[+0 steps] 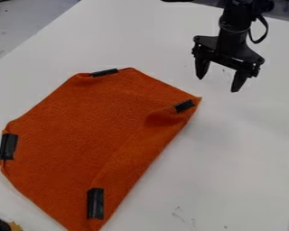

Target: Fold the cloth from the bottom right to the top left

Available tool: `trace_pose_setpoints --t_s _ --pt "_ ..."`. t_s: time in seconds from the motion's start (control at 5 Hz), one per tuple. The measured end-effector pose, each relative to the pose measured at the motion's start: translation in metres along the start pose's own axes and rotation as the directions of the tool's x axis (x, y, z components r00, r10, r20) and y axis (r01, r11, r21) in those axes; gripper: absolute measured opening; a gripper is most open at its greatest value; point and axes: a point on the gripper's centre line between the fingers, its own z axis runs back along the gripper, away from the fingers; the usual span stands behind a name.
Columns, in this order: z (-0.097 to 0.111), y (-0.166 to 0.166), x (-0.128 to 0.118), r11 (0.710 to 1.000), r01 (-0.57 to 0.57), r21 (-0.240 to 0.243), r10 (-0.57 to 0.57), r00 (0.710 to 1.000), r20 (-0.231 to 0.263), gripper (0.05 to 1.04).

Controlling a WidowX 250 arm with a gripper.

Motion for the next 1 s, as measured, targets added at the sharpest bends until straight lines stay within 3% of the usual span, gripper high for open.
trace_pose_setpoints --t_s 0.2,0.4,0.6,0.8,1.0 --pt "-0.015 0.0 -0.01 1.0 -0.004 0.009 0.005 0.999 -0.043 1.0" --pt "-0.019 0.009 -0.038 0.995 -0.078 0.055 0.081 0.994 -0.068 1.0" --pt "0.01 0.016 -0.058 0.984 -0.152 0.097 0.153 0.988 -0.007 1.0" --pt "0.03 0.03 -0.089 0.959 -0.244 0.142 0.248 0.969 -0.008 1.0" --pt "0.03 0.044 -0.145 0.913 -0.379 0.147 0.386 0.922 -0.017 1.0"
